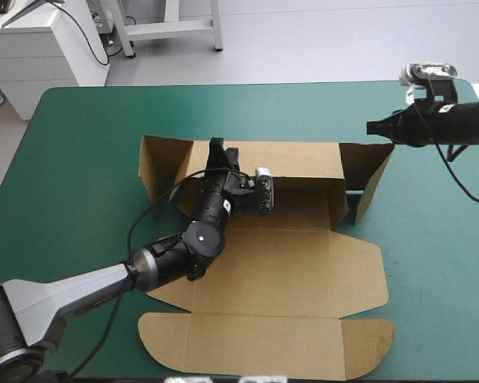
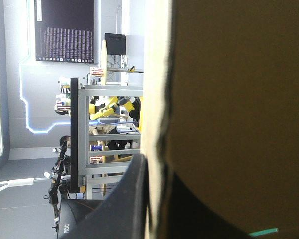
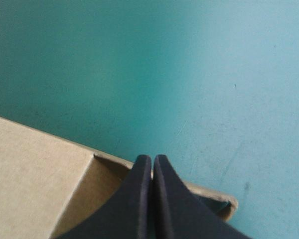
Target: Fold the box
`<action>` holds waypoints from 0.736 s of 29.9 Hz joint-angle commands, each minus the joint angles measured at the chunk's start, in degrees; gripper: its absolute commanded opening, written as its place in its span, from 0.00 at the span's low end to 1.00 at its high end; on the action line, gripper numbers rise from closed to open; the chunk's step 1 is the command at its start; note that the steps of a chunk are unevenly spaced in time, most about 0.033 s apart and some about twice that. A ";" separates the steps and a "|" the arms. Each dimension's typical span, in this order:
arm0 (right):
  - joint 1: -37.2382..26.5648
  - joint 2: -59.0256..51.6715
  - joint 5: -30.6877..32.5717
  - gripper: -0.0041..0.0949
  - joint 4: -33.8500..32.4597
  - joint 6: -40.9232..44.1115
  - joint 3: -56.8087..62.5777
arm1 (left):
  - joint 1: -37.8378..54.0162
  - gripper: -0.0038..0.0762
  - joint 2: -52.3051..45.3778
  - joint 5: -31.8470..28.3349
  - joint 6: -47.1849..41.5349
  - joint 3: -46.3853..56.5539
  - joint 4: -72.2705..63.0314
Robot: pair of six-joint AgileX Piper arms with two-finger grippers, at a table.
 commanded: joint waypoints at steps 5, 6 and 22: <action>4.14 6.19 -1.94 0.04 -7.81 2.77 -8.78 | -0.25 0.04 -2.12 1.81 -0.97 -0.72 1.39; 4.50 6.98 -1.94 0.04 -9.35 3.08 -9.31 | -0.25 0.04 -2.12 1.81 -0.97 -0.72 1.39; 4.96 9.22 12.81 0.04 -14.55 0.34 -9.88 | -0.25 0.04 -2.12 3.70 -5.54 -0.72 1.39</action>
